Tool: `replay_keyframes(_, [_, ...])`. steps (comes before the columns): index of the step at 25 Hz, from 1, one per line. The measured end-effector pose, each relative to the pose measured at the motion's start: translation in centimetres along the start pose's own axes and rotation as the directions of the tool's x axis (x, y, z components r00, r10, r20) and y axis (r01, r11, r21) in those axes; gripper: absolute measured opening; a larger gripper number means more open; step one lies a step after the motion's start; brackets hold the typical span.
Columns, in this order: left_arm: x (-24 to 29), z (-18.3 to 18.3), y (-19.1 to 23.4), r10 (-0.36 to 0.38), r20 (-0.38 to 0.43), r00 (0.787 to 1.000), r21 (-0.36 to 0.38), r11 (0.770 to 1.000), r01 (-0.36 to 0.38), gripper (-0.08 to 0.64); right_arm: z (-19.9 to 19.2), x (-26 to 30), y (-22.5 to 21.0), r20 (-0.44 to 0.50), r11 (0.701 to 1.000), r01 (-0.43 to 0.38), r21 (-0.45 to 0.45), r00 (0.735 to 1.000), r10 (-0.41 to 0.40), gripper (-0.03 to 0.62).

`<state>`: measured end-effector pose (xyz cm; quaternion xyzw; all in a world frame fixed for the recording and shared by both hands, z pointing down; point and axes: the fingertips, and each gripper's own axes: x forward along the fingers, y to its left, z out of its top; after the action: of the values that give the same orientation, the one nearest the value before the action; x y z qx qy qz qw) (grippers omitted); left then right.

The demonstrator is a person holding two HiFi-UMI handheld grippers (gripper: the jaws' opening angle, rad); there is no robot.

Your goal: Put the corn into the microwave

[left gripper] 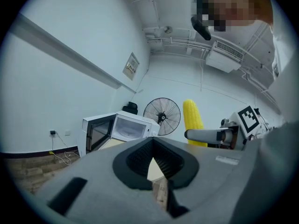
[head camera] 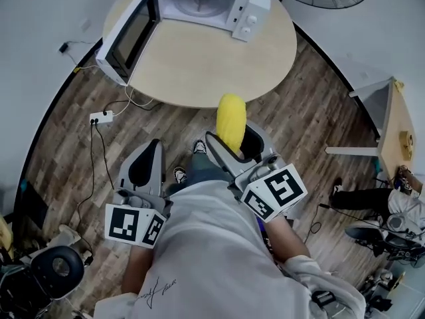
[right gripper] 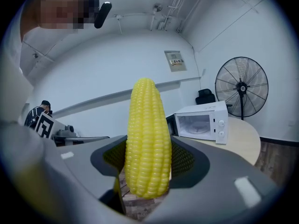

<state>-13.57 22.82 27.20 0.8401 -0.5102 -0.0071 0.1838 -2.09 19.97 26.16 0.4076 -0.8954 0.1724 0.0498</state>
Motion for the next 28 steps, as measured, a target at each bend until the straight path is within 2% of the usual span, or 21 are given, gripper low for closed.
replay_keyframes(6, [3.0, 0.0, 1.5, -0.008, -0.029, 1.000, -0.019, 1.000, 0.008, -0.011, 1.5, 3.0, -2.0, 0.026, 1.000, -0.007, -0.019, 1.000, 0.008, 0.260])
replay_keyframes(14, [8.5, 2.0, 4.0, -0.013, -0.051, 0.999, -0.011, 1.000, 0.013, -0.011, 3.2, 7.9, -5.4, 0.023, 0.999, -0.047, 0.028, 0.999, 0.046, 0.259])
replay_keyframes(24, [16.0, 4.2, 6.2, -0.044, -0.075, 0.996, 0.012, 0.999, 0.045, -0.011, 4.8, 13.2, -10.6, 0.022, 0.996, -0.042, 0.078, 0.999, 0.040, 0.260])
replay_keyframes(28, [18.6, 5.3, 6.8, -0.040, -0.058, 0.997, 0.022, 0.999, 0.042, -0.011, 5.4, 14.8, -12.6, 0.022, 0.996, -0.034, 0.085, 0.999, 0.033, 0.259])
